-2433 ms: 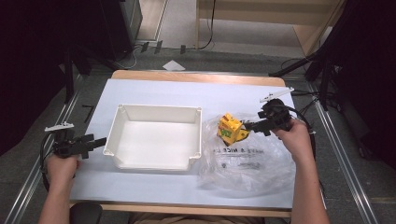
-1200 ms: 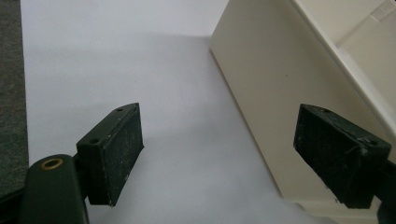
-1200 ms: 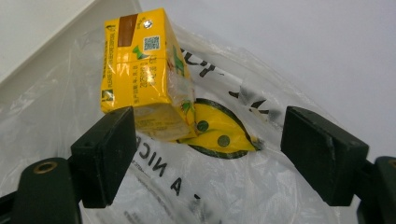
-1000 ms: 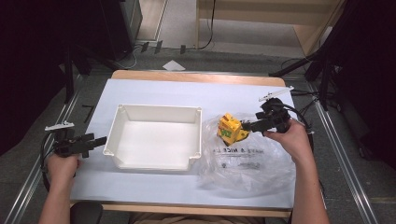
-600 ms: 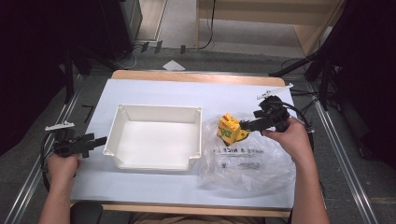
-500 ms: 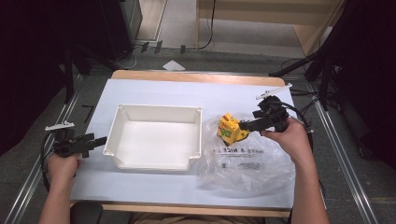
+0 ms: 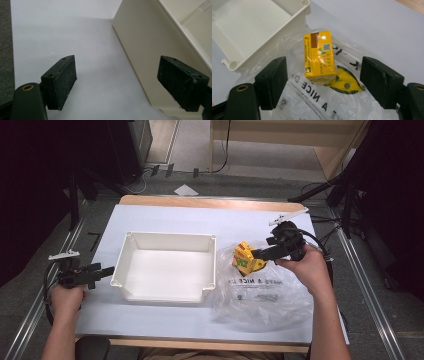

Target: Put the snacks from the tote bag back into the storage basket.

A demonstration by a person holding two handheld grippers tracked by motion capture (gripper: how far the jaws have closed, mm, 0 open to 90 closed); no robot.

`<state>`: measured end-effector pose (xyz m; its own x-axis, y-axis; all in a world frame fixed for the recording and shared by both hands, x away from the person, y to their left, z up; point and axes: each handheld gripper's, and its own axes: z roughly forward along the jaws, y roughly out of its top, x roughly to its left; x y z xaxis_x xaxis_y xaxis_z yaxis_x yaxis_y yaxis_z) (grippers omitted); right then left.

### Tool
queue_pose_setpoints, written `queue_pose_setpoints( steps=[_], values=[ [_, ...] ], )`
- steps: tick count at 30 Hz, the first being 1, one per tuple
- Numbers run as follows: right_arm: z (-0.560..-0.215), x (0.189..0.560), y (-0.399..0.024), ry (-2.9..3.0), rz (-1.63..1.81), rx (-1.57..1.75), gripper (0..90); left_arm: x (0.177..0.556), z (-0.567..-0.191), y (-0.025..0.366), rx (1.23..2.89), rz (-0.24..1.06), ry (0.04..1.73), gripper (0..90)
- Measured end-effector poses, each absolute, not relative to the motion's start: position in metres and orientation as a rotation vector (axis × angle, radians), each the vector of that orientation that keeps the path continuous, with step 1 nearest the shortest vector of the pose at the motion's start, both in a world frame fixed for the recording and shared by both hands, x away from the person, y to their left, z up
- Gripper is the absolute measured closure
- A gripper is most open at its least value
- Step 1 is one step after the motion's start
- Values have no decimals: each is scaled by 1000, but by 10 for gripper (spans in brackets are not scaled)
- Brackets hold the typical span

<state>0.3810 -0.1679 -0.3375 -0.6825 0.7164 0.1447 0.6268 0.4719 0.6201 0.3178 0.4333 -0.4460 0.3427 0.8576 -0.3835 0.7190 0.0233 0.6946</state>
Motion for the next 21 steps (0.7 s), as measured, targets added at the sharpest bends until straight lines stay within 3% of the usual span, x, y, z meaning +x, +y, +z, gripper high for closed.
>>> queue_pose_setpoints(
  steps=[21],
  values=[
    [-349, 382, -141, 2653, 941, 1113, 274, 318, -446, 433, 1729, 196, 1413, 168]
  ],
)
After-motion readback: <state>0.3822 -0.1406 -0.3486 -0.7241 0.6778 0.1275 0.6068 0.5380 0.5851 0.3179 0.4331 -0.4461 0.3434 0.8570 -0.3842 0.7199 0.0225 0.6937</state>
